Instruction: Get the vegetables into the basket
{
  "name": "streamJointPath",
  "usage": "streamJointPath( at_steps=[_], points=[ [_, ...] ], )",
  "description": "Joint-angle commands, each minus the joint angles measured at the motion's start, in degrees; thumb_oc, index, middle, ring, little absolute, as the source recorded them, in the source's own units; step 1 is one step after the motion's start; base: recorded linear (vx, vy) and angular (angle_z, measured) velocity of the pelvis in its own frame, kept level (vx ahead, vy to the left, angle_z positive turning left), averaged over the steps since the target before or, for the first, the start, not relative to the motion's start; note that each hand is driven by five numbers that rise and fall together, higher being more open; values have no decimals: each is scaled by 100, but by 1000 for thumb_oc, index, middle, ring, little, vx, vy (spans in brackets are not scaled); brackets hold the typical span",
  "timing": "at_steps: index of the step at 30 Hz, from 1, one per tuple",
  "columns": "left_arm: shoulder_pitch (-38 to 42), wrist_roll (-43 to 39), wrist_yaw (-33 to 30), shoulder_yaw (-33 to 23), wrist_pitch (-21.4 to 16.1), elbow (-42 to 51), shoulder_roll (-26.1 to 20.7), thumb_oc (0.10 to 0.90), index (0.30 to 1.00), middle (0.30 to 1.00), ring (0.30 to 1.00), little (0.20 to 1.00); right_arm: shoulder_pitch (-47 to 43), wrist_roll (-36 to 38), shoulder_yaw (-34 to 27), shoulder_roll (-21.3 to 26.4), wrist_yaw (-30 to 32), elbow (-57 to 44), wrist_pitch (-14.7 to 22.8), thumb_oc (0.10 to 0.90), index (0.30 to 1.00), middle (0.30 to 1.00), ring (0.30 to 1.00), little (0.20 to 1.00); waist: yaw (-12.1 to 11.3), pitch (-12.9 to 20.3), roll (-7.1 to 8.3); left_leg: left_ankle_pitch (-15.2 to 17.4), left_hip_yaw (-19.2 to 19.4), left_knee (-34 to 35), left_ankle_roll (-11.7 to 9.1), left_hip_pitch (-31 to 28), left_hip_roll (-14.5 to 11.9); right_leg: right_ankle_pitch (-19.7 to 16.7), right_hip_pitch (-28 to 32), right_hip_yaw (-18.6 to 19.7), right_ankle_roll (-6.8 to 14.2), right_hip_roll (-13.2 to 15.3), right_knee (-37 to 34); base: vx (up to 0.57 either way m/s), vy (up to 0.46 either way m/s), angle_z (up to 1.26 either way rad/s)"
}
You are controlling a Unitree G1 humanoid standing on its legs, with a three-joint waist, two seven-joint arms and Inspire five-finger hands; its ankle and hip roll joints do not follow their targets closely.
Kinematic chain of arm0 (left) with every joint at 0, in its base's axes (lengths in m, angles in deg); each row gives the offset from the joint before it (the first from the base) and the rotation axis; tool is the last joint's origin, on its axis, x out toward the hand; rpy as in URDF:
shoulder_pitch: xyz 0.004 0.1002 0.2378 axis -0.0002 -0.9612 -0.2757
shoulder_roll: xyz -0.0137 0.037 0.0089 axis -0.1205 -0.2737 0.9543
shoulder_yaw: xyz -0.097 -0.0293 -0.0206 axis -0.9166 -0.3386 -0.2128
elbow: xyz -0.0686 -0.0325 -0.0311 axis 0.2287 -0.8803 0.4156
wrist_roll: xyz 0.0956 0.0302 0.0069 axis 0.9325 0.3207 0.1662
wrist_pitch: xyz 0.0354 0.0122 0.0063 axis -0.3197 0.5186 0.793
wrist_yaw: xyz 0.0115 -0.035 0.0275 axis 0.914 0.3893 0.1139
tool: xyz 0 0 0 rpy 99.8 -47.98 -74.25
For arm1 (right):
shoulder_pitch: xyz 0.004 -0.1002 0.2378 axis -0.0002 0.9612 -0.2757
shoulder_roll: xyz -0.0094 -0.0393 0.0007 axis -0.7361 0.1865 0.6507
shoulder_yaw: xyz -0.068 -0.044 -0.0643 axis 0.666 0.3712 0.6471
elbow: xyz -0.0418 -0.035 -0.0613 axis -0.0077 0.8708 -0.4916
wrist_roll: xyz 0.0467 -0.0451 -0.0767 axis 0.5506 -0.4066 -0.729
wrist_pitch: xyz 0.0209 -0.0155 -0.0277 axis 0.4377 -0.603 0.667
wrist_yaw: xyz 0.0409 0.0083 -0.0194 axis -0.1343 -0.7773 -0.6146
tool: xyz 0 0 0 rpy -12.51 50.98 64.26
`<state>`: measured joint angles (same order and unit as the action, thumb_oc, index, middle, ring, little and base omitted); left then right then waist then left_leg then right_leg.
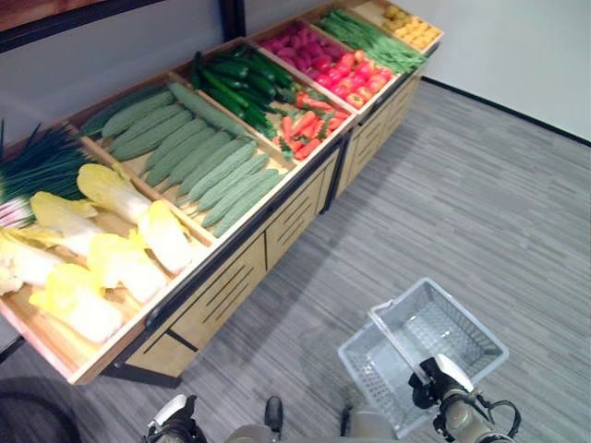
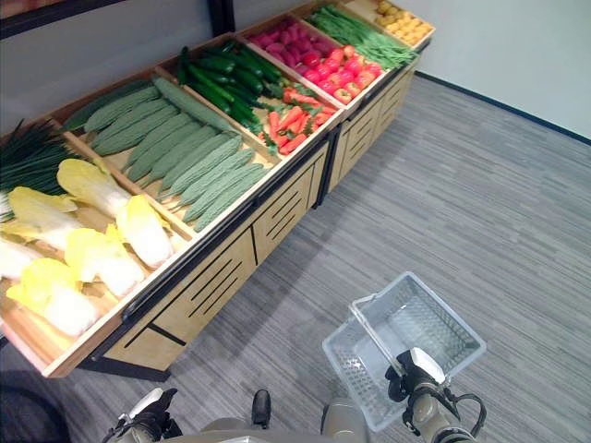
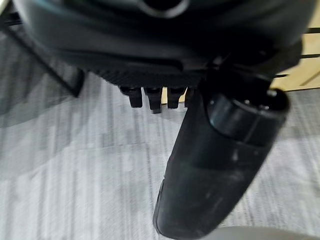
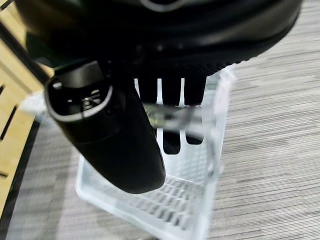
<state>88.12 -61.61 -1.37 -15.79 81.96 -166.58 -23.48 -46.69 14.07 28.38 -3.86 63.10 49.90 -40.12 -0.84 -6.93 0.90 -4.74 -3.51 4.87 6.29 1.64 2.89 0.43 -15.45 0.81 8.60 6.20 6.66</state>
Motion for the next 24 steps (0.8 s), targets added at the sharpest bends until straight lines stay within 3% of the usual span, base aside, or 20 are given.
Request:
streamJointPath(
  at_steps=[1,2,4,7,13,15,17,20,24],
  points=[
    [58,-39,-85,-244,-72,53,-149,900,1000,1000,1000,1000,-422,142,-86,398,230,-376,224,400,300,300,300,300,20,-314,120,613,-50,-179,-499,-393,-180,-958,-75,247,104,34,28,168,-164,64],
    [58,-35,-84,-231,-75,26,-146,900,1000,1000,1000,1000,-430,125,-69,400,217,-347,224,400,300,300,300,300,53,-311,144,657,-141,-210,-518,-418,-178,-990,-114,346,120,-24,-29,204,-246,86],
    [2,-110,-178,-300,-98,43,-117,900,1000,1000,1000,1000,-352,64,-31,427,206,-319,227,400,300,300,300,300,-40,-126,279,739,-347,-291,-653,-405,-253,-849,282,161,15,-107,-332,207,-396,103],
    [-14,-425,-335,-441,-167,188,-142,900,1000,1000,1000,1000,-294,25,-20,492,307,-280,259,400,300,300,300,300,-164,-3,321,604,-574,-234,-830,-297,-503,-745,496,-157,-112,-207,-545,114,-370,77],
    [136,-538,-450,-388,-128,234,-70,900,1000,1000,1000,1000,-259,144,-72,574,364,-78,276,400,300,300,300,300,-237,-29,305,371,-906,-254,-1041,35,-653,-546,655,-666,-259,-228,-622,22,-210,53],
    [204,-479,-428,-279,-105,255,-19,900,1000,1000,1000,1000,-197,207,-172,601,391,-19,266,400,300,300,300,300,-136,-49,286,369,-498,-438,-1043,230,-689,-467,757,-899,-266,-91,-591,11,-76,88],
    [341,-380,-406,-90,-88,363,15,900,1000,1000,1000,1000,-143,266,-268,635,452,17,250,400,300,300,300,300,20,-132,263,278,598,-589,-1105,351,-971,-438,870,-1195,-261,84,-563,-58,28,129],
    [482,-279,-412,41,-75,443,-6,900,1000,1000,1000,1000,-71,323,-351,581,487,97,217,400,300,300,300,300,112,-111,183,80,1285,-488,-1157,391,-1199,-470,990,-1566,-194,214,-626,-36,36,105],
    [374,-169,-433,-11,-59,343,-6,900,1000,1000,1000,1000,-112,251,-319,475,441,263,168,400,300,300,300,300,61,9,113,84,1257,-145,-1059,234,-1023,-493,1100,-1634,-77,363,-648,104,179,36]
  ],
)
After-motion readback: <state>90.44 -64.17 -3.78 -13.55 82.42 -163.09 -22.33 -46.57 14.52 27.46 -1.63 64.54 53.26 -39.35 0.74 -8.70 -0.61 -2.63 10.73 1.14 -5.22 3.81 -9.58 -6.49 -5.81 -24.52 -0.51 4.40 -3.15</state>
